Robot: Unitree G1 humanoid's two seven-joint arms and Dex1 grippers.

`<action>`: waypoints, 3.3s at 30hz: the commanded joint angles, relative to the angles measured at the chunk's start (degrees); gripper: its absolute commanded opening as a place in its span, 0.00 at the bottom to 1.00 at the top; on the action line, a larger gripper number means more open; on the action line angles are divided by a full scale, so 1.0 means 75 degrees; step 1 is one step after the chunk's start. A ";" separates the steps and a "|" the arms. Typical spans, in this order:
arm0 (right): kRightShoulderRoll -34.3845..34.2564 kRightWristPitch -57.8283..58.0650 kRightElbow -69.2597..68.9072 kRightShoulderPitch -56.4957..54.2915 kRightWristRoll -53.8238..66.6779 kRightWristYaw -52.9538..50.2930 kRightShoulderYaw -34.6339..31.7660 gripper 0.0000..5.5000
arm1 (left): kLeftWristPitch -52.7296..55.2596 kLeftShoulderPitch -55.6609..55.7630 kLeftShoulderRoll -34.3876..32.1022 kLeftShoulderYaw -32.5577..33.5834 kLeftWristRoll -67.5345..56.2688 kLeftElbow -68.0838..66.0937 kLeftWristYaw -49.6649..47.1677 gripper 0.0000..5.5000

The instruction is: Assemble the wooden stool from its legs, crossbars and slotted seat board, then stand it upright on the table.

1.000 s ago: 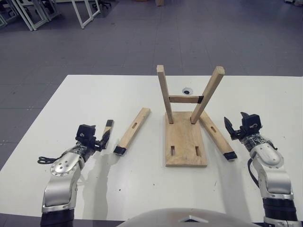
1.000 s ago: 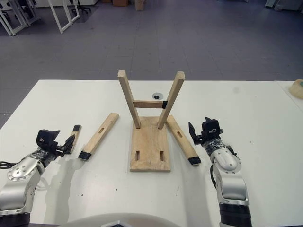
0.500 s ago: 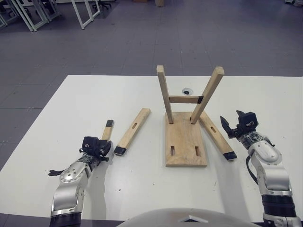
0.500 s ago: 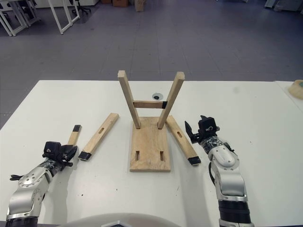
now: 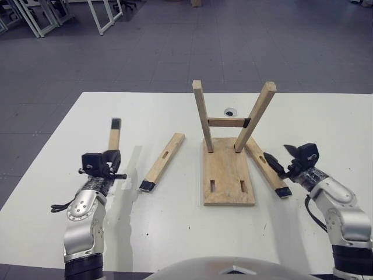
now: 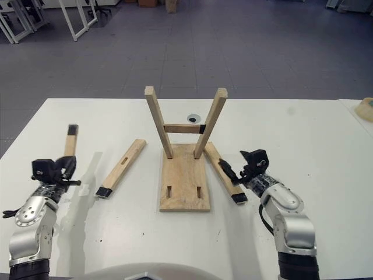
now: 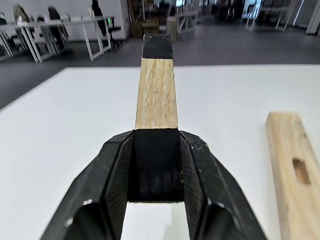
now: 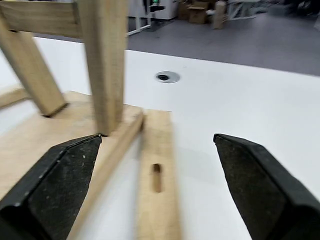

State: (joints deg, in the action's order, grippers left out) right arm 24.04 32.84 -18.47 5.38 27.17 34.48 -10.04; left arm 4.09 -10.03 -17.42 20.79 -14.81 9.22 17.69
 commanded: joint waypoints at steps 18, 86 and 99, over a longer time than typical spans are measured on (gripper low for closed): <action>-0.1235 0.3594 -0.0028 -0.3344 0.7463 -0.3233 0.0079 0.84 | -0.0719 0.0331 -0.0564 -0.3540 0.0532 0.2338 0.2157 0.24; 0.1326 0.1113 0.2285 -0.2008 0.1103 -0.0797 -0.0095 0.07 | -0.1487 0.0018 -0.0934 -0.3452 0.1351 0.0464 0.1863 0.42; 0.1849 0.1290 0.2008 -0.2075 -0.0776 -0.1836 0.0145 0.07 | -0.1347 -0.0103 -0.0860 -0.3474 0.1439 0.0548 0.1715 0.42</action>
State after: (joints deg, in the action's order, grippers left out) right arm 38.17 39.38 -5.15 -9.63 22.58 20.65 -10.00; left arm -6.67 -10.65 -23.90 -5.12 -4.80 12.94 30.91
